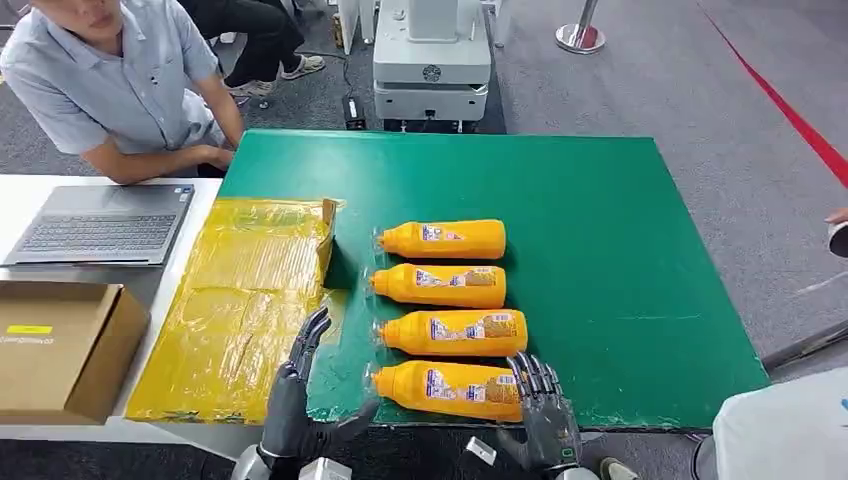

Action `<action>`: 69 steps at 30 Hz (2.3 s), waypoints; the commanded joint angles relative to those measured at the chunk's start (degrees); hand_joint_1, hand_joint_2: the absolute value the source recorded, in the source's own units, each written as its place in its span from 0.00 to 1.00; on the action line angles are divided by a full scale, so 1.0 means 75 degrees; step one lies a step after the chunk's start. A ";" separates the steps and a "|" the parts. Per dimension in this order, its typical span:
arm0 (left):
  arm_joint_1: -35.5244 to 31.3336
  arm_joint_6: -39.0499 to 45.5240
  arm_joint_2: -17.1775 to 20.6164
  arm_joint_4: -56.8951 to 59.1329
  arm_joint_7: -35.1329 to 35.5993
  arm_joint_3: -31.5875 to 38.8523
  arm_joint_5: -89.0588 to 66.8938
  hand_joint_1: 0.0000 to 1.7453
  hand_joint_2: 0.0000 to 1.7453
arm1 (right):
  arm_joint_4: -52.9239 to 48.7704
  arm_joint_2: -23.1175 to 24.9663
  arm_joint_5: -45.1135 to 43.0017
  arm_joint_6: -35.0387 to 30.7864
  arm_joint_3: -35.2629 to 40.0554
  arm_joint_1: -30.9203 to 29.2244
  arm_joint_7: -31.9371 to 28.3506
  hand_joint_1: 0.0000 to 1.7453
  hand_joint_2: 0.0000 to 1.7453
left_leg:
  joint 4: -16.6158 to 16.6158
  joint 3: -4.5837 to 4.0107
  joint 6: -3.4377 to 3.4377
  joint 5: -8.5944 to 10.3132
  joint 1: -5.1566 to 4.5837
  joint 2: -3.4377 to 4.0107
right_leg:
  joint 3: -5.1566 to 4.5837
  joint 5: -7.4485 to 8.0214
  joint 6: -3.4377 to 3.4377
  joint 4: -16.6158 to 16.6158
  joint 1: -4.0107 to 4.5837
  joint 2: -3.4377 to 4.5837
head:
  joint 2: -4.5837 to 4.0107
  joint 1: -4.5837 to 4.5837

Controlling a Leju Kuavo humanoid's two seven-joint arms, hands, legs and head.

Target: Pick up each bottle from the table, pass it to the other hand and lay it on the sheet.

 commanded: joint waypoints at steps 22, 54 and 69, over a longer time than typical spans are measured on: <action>-0.0242 -0.0135 0.0009 -0.0103 0.0071 -0.0108 -0.0075 0.00 1.00 | 0.0155 0.0004 -0.0023 -0.0275 0.0530 -0.0648 0.0051 0.00 1.00 | 0.0000 0.0000 0.0000 0.0000 0.0000 0.0000 | 0.0000 0.0000 0.0000 0.0000 0.0000 0.0000 | 0.0000 0.0003; -0.0428 -0.0266 -0.0064 0.0276 -0.0140 -0.0104 0.0217 0.00 1.00 | 0.1285 0.0206 -0.0467 0.0724 0.0589 -0.1206 -0.0144 0.00 1.00 | 0.0000 0.0000 0.0000 0.0000 0.0000 0.0000 | 0.0000 0.0000 0.0000 0.0000 0.0000 0.0000 | 0.0000 0.0006; -0.0481 -0.0330 -0.0081 0.0360 -0.0178 -0.0112 0.0266 0.00 1.00 | 0.1441 0.0073 -0.0596 0.1382 0.0768 -0.1322 -0.0101 0.00 1.00 | 0.0000 0.0000 0.0000 0.0000 0.0000 0.0000 | 0.0000 0.0000 0.0000 0.0000 0.0000 0.0000 | 0.0000 0.0006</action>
